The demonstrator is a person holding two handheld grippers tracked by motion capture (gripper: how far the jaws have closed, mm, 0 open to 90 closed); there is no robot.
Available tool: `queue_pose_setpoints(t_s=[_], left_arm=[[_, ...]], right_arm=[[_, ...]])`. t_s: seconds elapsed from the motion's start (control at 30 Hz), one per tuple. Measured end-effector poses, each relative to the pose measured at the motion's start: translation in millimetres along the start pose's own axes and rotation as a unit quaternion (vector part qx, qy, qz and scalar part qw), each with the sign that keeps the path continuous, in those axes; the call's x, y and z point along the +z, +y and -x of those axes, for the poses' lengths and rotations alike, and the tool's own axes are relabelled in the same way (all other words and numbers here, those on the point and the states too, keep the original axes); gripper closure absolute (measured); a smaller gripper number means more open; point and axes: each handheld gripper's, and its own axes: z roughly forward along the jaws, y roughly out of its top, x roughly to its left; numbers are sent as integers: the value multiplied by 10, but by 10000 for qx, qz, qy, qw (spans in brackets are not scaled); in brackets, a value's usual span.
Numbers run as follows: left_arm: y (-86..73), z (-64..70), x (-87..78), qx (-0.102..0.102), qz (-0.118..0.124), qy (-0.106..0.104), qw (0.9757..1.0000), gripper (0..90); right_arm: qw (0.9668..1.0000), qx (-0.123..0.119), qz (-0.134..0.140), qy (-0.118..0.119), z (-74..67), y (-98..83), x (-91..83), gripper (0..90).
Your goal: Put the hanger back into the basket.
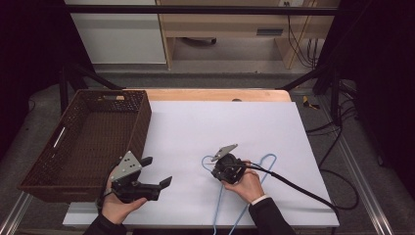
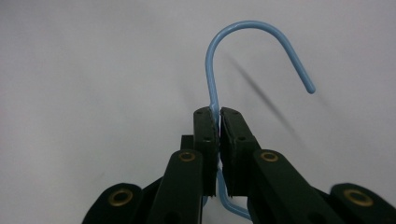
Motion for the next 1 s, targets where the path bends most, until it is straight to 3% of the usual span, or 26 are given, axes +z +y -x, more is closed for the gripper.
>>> queue_pose_setpoints(t_s=[0.2, 0.43, 0.77, 1.0], left_arm=[[-40, 228, 211, 5, -330, -262, 9991, 105], [-57, 497, 455, 97, -660, -506, 9965, 114], [-64, 692, 827, 56, -1037, -629, 9926, 165], [-74, 807, 1035, 5, -1338, -688, 9886, 221]], right_arm=[[9997, 9, 253, -40, 5, 17, -148, 860], [9989, 30, 459, -58, 17, 16, -267, 860], [9986, -1, 527, -26, 21, 13, -304, 859], [9985, 5, 546, -31, 24, 13, -316, 859]])
